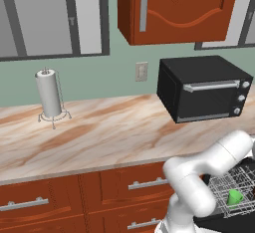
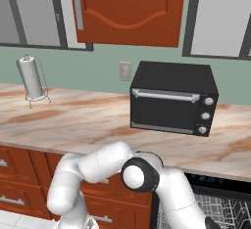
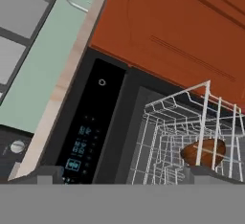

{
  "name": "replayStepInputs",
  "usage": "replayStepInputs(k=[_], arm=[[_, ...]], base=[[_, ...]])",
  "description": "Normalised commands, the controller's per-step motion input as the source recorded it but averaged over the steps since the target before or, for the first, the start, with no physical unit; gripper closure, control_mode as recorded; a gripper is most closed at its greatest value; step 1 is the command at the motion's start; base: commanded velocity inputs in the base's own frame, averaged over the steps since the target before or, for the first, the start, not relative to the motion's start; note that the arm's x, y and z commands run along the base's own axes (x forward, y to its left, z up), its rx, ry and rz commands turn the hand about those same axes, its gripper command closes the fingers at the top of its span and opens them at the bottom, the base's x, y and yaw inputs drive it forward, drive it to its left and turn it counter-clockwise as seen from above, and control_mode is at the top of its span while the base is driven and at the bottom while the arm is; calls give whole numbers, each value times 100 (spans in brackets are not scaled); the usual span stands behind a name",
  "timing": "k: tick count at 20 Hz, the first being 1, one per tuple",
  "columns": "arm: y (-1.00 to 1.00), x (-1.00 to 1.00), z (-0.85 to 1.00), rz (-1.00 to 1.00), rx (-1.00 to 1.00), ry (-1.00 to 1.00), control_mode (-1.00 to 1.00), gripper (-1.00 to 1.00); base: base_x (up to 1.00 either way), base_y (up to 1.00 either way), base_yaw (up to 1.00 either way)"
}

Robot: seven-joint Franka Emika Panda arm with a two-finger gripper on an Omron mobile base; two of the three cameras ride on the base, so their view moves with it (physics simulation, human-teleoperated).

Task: Pick up the cup and bowl from the counter, place them in the dishwasher, and close the dishwasher door.

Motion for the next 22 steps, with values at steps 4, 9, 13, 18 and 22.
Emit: replayStepInputs(k=[4,9,13,18,22], arm=[[21,-59,-12,12,0,-5,-100,-100],[86,-35,-23,5,-3,-3,-100,-100],[89,-32,-21,0,-8,-5,-100,-100],[35,-39,-4,2,-6,-9,-100,-100],[35,-9,-12,1,-5,-5,-100,-100]], base=[[0,0,0],[0,0,0],[0,0,0],[0,0,0],[0,0,0]])
